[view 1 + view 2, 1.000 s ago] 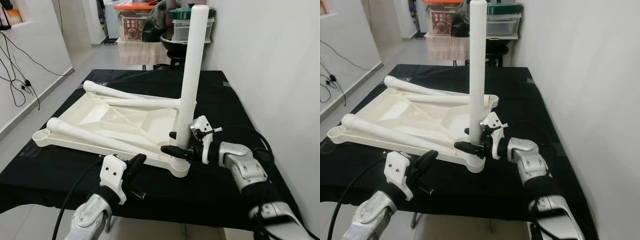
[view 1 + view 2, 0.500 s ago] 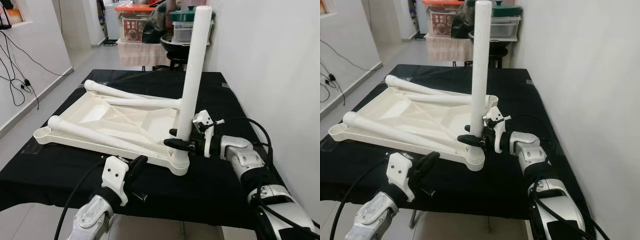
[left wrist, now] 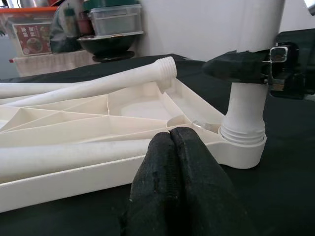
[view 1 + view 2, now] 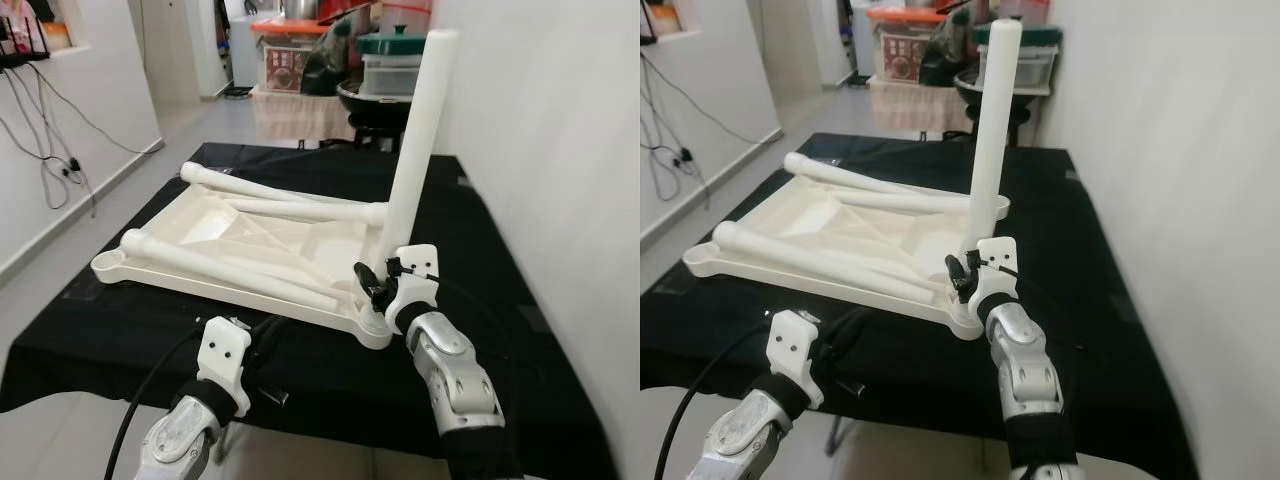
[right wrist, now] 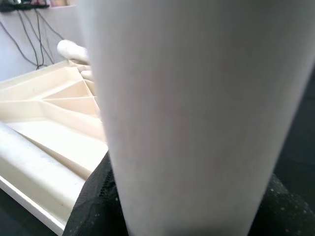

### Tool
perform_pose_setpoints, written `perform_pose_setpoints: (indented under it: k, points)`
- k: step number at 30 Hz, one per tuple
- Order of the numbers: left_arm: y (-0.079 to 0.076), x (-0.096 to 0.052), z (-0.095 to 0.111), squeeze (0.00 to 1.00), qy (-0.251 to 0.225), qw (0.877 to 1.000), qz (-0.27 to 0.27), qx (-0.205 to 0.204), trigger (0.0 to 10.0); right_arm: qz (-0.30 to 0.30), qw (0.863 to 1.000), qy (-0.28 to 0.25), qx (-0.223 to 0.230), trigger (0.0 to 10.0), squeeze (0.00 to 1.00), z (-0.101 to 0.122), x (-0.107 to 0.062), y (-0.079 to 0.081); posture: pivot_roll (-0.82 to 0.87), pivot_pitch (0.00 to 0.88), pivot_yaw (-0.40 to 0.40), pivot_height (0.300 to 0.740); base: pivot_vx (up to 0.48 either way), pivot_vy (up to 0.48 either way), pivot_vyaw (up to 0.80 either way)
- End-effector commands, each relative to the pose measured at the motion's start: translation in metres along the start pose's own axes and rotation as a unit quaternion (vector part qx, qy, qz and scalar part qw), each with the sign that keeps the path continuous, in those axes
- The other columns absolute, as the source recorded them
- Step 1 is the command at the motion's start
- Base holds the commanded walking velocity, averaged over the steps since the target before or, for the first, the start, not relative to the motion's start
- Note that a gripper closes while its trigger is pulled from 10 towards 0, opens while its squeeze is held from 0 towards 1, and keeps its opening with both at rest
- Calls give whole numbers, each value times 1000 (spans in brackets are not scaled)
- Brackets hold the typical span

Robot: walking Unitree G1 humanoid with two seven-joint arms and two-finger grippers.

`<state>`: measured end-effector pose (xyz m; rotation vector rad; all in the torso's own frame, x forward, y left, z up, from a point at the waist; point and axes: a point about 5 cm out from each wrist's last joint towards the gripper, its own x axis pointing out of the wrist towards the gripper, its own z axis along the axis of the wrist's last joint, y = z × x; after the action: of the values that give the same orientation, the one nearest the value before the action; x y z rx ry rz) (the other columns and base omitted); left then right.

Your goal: Building children table

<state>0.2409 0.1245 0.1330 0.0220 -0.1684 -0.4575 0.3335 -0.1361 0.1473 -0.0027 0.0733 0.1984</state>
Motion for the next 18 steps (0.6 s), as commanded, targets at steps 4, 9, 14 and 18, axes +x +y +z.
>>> perform_pose_setpoints:
  k: [4,9,14,18]
  points:
    - [0,1,-1,0,1,1000,-2,0,10000,-85,995,58,3,0,0,-27,0,-39,-11,0,-22,740,0,0,0]
    - [0,2,0,0,-1,1000,3,2,10000,-95,993,61,-19,235,0,-24,-2,-34,-13,0,-23,740,0,0,0]
    - [-1,3,0,0,-1,1000,-1,0,10000,-31,998,58,-9,10000,1000,-13,-1,-16,-13,0,-15,740,0,0,0]
    - [-1,3,0,0,-1,1000,-3,-1,10000,105,994,10,-17,10000,1000,5,14,-4,-15,0,-12,740,0,0,0]
